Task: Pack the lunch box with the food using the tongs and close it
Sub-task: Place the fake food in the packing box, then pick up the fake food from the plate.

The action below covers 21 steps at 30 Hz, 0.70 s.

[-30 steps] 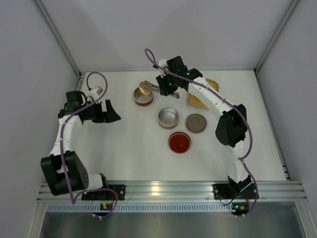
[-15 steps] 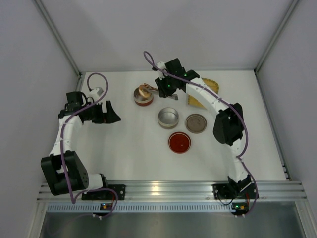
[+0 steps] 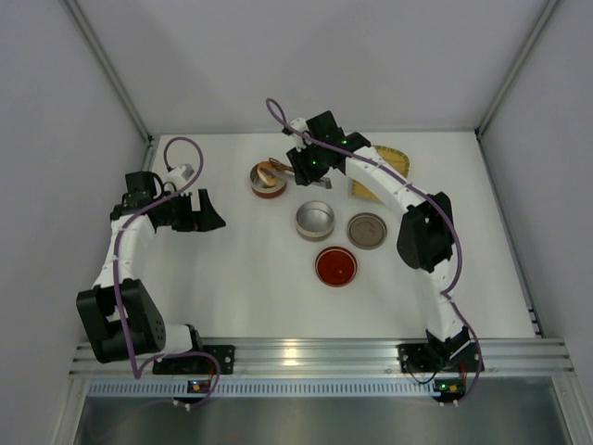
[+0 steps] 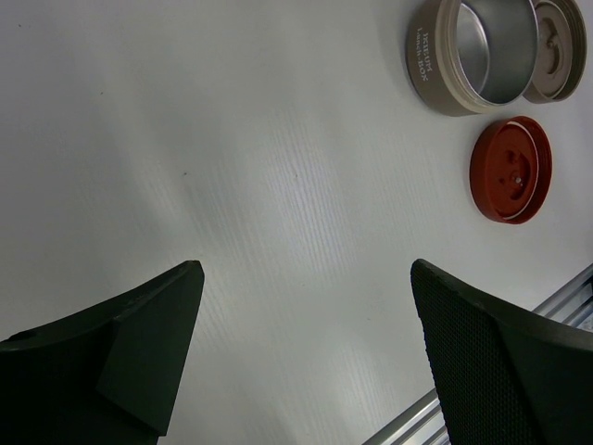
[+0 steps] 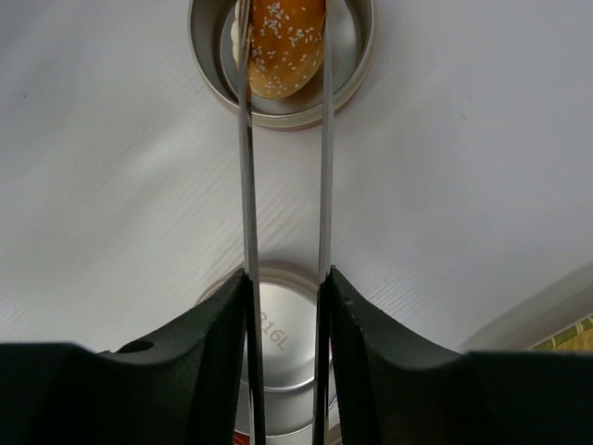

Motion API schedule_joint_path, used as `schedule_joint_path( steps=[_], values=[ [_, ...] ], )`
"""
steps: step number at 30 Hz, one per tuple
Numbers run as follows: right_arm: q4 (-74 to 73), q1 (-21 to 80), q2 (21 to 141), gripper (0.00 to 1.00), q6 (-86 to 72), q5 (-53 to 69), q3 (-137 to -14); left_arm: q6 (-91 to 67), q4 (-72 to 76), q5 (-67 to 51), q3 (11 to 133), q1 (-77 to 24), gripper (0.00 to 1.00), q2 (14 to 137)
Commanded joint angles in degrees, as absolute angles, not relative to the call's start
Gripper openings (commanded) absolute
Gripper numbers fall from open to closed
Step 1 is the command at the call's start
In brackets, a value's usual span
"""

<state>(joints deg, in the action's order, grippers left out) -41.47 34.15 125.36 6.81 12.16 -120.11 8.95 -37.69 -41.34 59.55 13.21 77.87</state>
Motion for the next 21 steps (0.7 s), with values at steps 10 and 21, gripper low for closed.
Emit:
schedule_joint_path(
  steps=[10,21],
  values=[
    [-37.1,35.8,124.6,0.45,6.5,13.4,-121.8,10.2,-36.1,-42.9,59.5,13.4,0.98,78.0],
    [-37.2,35.9,122.8,0.47,6.0,12.7,-122.0,10.2,-36.4,-43.3,59.6,13.4,0.98,77.8]
  ],
)
